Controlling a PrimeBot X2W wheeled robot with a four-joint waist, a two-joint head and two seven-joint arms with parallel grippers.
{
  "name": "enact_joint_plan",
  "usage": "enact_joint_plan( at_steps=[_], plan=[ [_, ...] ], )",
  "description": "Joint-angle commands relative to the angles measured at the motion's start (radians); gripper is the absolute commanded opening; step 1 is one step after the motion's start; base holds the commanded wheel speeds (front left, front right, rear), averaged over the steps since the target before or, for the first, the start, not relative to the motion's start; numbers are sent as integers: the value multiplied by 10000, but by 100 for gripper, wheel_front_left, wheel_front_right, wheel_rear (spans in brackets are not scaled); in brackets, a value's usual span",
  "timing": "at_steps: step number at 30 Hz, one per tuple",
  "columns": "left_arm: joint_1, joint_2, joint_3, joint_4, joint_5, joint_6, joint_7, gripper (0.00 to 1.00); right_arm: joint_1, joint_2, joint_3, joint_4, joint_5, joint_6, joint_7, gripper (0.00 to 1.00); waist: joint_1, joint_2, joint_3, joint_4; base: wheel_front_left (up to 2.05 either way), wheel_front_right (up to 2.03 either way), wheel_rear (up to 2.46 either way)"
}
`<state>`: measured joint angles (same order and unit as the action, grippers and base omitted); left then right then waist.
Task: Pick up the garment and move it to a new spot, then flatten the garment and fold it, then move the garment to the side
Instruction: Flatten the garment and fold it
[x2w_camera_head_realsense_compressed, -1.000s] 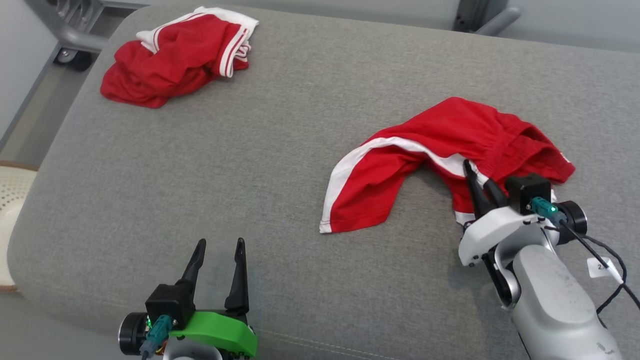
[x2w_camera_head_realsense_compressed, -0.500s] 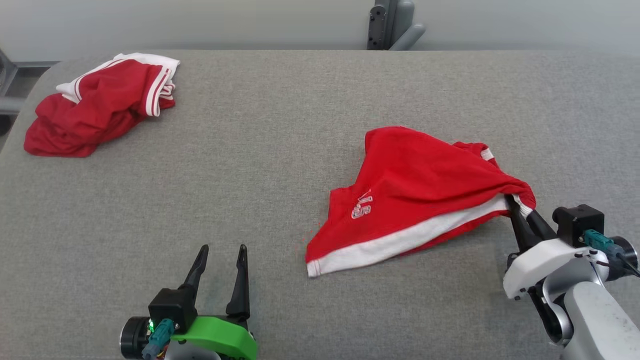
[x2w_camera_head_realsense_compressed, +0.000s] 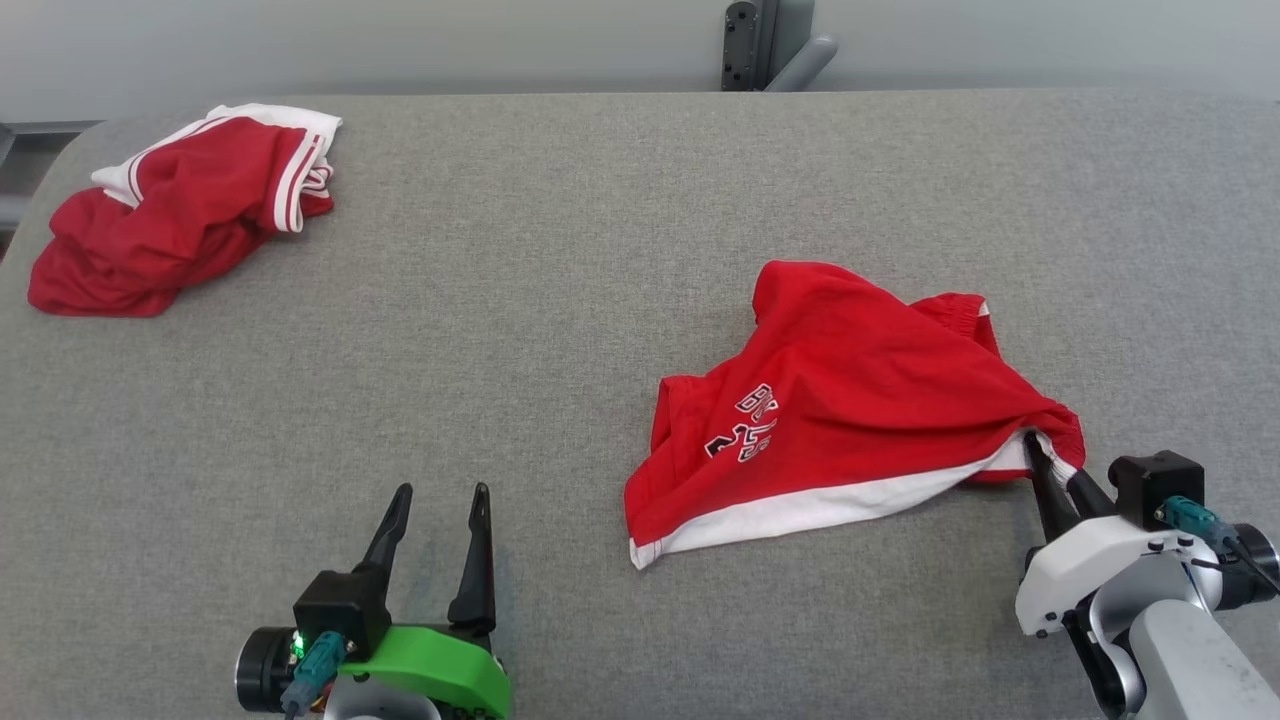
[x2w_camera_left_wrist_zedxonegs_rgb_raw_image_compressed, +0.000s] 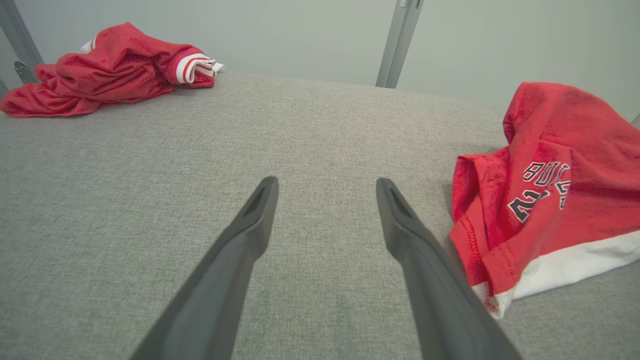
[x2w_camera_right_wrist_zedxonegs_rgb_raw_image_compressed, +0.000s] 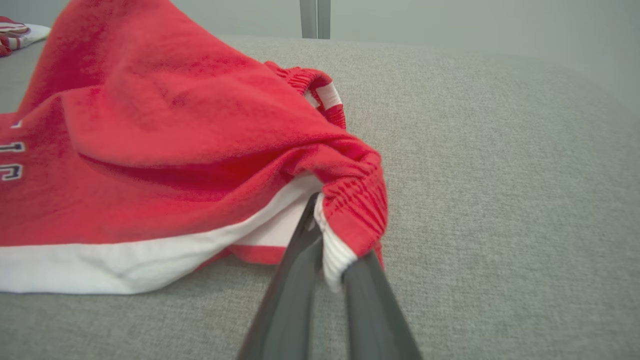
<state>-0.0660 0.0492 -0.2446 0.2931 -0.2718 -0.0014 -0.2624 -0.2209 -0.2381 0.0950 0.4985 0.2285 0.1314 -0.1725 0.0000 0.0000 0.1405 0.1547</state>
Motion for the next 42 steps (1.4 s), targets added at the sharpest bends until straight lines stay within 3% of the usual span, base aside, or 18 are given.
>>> enact_joint_plan(
  at_steps=[1,15,42],
  plan=[
    [-131,23,29,3,-38,-17,-28,100,121,-8,-5,43,-40,-14,-76,100,0,0,-4,-27,0,0,0],
    [-1,23,98,18,-16,-54,-28,100,647,360,-679,287,-154,-14,-783,100,0,0,-237,-740,0,0,0],
    [997,24,-198,315,-99,-323,-28,100,2499,1655,-2263,-2524,-1433,-14,-941,100,0,0,-1358,-1165,0,0,0]
  ],
)
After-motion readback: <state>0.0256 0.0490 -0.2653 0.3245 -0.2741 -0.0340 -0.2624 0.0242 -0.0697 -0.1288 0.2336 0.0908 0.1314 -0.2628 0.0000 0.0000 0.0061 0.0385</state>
